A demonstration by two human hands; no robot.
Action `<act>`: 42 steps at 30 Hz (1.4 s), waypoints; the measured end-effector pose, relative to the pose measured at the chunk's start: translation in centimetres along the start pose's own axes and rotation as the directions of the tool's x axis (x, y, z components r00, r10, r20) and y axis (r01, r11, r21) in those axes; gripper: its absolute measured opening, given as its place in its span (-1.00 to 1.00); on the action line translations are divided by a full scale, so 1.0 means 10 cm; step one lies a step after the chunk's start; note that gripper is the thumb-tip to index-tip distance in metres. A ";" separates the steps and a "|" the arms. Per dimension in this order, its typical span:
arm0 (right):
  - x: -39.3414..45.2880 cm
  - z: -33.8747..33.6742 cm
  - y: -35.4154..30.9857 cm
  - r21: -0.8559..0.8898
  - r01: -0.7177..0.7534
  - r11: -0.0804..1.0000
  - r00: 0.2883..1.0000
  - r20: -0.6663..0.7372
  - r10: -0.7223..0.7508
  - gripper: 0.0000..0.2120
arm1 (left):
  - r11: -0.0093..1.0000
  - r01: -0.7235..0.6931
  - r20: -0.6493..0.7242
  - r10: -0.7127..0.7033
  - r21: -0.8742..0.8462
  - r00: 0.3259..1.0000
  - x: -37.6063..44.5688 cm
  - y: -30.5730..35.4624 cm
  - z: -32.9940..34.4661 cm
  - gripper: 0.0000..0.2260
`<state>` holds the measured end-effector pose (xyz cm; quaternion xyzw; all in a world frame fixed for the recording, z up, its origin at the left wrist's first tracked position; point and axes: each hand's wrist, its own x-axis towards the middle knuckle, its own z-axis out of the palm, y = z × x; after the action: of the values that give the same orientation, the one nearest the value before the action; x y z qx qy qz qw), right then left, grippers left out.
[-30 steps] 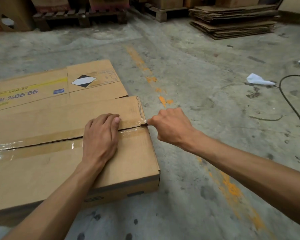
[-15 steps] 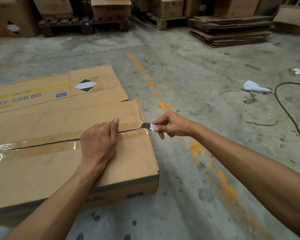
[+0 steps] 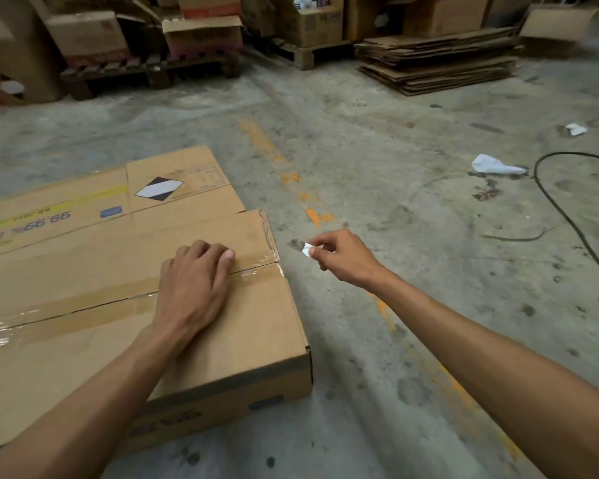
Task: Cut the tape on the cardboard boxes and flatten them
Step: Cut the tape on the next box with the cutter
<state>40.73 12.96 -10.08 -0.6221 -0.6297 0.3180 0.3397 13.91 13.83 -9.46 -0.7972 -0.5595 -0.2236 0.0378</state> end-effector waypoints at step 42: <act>0.20 0.12 -0.03 0.305 -0.036 0.952 0.963 0.264 -0.048 -0.92 | 0.815 -0.498 0.279 0.573 -0.296 0.771 1.13 -0.08 0.34 -0.63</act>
<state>39.63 14.95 -10.44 -0.5112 -0.6144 0.4922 0.3449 17.40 25.08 -8.10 -0.9501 -0.2789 -0.1118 -0.0840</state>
